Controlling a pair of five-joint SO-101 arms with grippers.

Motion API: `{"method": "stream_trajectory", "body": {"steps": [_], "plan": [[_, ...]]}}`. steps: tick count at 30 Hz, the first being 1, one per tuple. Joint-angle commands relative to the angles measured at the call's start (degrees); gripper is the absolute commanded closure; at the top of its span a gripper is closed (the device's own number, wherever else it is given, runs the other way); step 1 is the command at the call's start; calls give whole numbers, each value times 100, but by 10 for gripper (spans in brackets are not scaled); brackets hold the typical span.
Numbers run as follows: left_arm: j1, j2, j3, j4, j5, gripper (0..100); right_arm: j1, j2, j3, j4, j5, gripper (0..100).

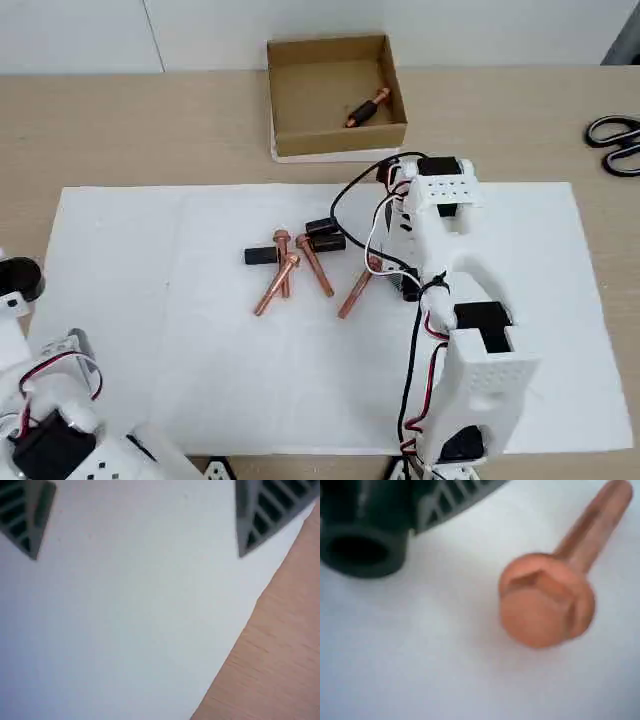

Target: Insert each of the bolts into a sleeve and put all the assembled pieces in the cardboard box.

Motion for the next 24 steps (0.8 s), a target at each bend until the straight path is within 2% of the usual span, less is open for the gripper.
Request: {"method": "stream_trajectory", "body": {"steps": [1, 19, 24], "plan": [[26, -35, -22, -88, -9, 757, 22, -31, -53, 13, 53, 868], [26, -35, -22, -88, -9, 757, 22, 541, -97, -171, 9, 879], [26, -35, -22, -88, -9, 757, 66, 541, -264, -119, 44, 995]]}}
